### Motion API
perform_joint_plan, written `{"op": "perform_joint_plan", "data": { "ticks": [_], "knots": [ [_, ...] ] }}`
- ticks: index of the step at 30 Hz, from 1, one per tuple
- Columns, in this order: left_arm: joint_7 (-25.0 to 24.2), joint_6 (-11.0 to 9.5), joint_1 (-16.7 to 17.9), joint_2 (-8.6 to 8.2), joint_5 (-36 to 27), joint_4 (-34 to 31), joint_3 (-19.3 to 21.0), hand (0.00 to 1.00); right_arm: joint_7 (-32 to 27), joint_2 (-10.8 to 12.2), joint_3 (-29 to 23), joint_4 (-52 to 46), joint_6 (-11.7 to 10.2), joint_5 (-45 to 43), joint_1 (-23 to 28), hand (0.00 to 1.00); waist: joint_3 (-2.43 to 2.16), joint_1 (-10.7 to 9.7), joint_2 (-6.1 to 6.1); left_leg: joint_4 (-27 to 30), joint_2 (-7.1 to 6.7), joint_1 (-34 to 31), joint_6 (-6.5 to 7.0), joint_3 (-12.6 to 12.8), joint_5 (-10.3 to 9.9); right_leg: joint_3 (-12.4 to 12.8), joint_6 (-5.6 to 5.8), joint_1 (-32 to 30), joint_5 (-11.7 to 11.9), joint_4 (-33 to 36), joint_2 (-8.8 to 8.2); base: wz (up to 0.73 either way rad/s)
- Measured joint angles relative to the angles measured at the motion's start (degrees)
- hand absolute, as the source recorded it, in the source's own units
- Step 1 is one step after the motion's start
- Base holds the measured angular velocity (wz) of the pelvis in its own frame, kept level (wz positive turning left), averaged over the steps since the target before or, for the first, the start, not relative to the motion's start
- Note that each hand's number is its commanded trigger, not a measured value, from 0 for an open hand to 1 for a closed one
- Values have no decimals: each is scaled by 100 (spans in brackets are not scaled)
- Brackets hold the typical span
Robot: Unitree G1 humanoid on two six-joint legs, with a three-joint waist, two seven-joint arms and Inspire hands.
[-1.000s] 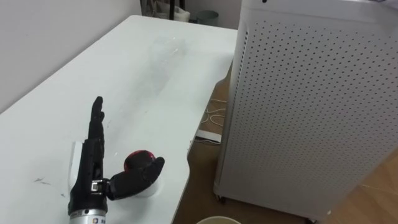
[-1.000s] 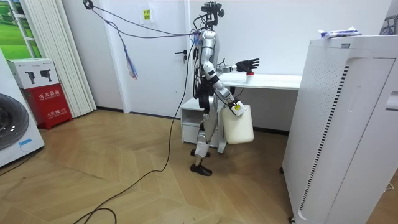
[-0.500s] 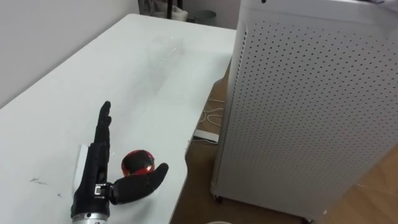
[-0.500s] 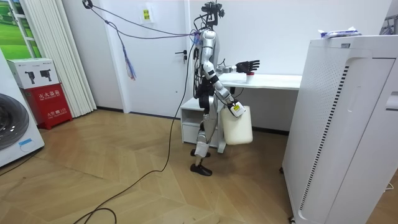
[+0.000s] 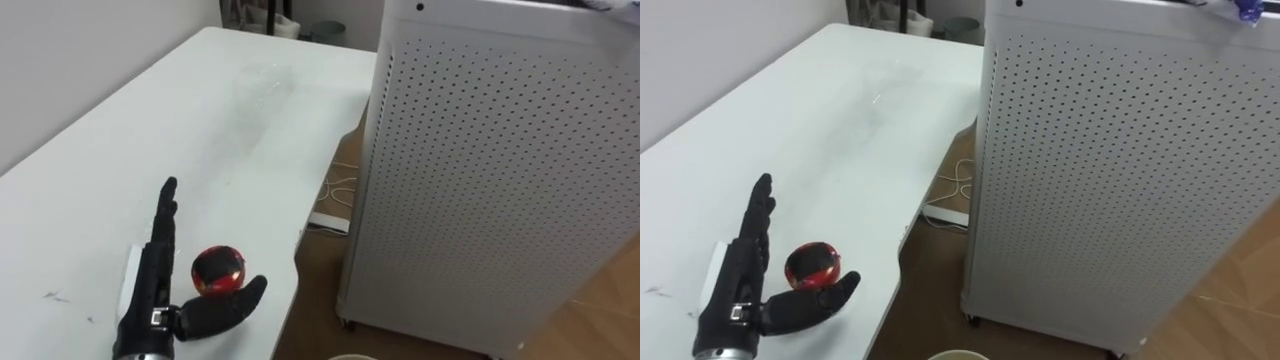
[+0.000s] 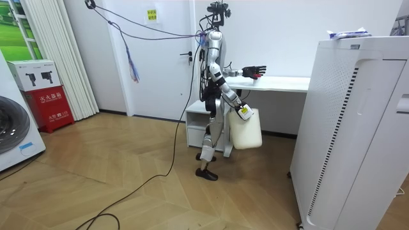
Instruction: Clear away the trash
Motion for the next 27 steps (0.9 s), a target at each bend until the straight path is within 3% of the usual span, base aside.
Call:
{"op": "perform_joint_plan", "data": {
  "ticks": [13,17,19,21,23,24,25,26,27],
  "knots": [
    [14,115,-2,-1,-5,426,18,0,-49,-1,1,-2,0,-28,27,100,-6,4,36,-10,-3,-6,-7,-2,4,18,-3,14,2,-79,12,0],
    [14,124,-1,-2,-5,427,18,0,-41,-1,5,-6,0,-68,27,100,-14,-6,48,16,-13,0,-7,2,4,174,-4,27,2,-87,12,-7],
    [14,134,-1,-2,-6,431,18,0,-42,-1,11,-6,0,-73,26,100,-12,-10,47,85,-26,-20,-8,40,3,334,-7,58,5,-98,-29,-3],
    [13,205,2,-8,-6,468,17,0,-50,0,31,-6,2,-72,50,100,15,-50,13,536,-96,-144,-10,208,2,698,-5,231,6,-193,-125,9],
    [20,228,-13,-5,-28,518,23,0,-66,7,82,-6,2,-68,44,100,42,-38,-14,1017,-118,-305,-18,309,2,844,-2,299,7,-192,-191,5],
    [21,235,-53,-22,-71,569,5,0,-122,25,158,8,2,-40,38,100,121,-33,-147,1572,-192,-718,-189,332,-54,1243,0,337,8,-230,-301,21],
    [19,239,-80,-64,-75,595,-3,0,-161,19,174,15,3,10,45,100,97,-42,-134,1319,-198,-893,-220,312,-72,1410,9,303,14,-239,-324,56],
    [15,248,-191,-188,-58,605,-22,13,-215,-19,90,29,2,59,56,100,66,-95,-52,742,-167,-1238,-54,261,210,1417,136,121,-64,-120,-322,52],
    [50,281,-224,-197,-72,603,-54,51,-236,8,55,36,85,29,68,100,15,-13,-90,602,-213,-1203,104,443,308,1250,267,-12,-167,-37,-392,43]
  ]
}}
